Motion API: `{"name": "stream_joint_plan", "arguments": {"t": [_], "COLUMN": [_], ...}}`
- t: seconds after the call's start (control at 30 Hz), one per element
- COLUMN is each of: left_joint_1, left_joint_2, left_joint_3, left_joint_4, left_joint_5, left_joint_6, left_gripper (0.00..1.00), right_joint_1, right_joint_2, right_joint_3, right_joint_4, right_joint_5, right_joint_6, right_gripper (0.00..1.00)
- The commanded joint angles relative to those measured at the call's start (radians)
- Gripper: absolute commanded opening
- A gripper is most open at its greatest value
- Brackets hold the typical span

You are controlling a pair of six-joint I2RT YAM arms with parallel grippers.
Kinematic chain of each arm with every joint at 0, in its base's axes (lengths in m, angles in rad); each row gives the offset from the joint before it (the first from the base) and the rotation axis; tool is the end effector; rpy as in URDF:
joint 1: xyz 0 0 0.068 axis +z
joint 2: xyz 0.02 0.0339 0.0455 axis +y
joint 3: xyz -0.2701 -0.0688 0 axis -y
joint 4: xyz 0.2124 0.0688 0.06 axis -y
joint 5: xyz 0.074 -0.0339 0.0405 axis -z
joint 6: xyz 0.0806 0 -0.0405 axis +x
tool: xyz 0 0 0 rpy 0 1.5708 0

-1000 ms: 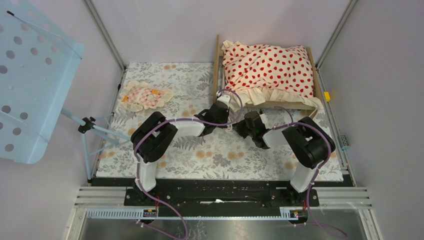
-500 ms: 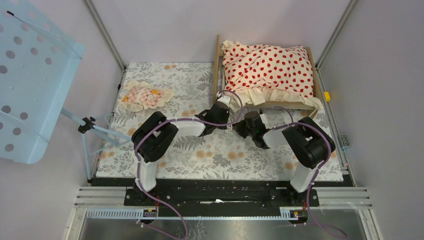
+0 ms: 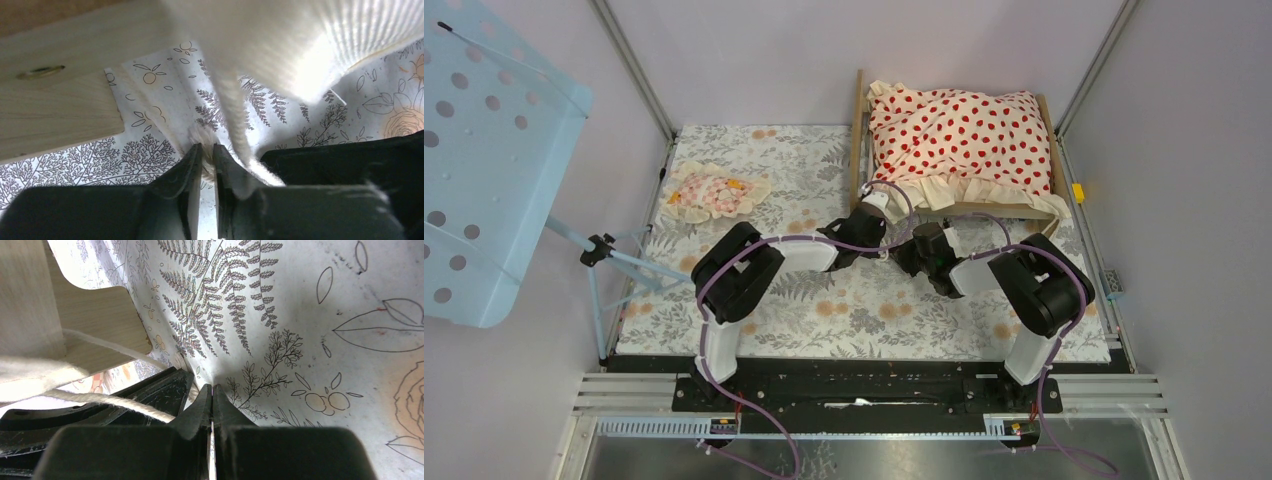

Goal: Set up the pet bed
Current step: Tie the ropes to the bed frame.

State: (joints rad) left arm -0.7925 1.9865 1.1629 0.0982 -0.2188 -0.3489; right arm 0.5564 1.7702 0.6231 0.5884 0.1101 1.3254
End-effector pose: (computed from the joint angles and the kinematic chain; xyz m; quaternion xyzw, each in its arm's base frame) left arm 0.3155 -0.2951 0.1443 0.1557 0.8942 -0.1365 0.3969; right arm 0.2987 0.1753 0.1276 0.3523 0.7996 0.3628 0.3240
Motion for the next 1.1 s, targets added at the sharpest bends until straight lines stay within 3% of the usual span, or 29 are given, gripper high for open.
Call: {"name": "stream_joint_plan", "arguments": {"t": [0.0,0.1,0.5,1.07], "left_joint_1": [-0.005,-0.005,-0.005,-0.002], "left_joint_2": [0.021,0.019,-0.104,-0.227], "left_joint_3": [0.029,0.029,0.008,-0.114], "left_joint_4": [-0.009,0.0,0.093,0.108], "left_joint_5": [-0.003,0.005,0.026,-0.116], "left_joint_6": [0.013,0.016,0.021,0.034], "left_gripper": [0.1,0.0,0.0,0.0], "right_joint_1": [-0.007,-0.007,-0.006,-0.007], "right_joint_2": [0.008,0.008,0.013,0.01], "right_joint_3": [0.0,-0.003,-0.016,-0.022], "right_joint_4": [0.016,0.019,0.033,0.033], "right_joint_5": [-0.007,-0.007,-0.009,-0.005], "right_joint_6": [-0.002,-0.002,0.006,0.006], "right_gripper": [0.0,0.0,0.0,0.0]}}
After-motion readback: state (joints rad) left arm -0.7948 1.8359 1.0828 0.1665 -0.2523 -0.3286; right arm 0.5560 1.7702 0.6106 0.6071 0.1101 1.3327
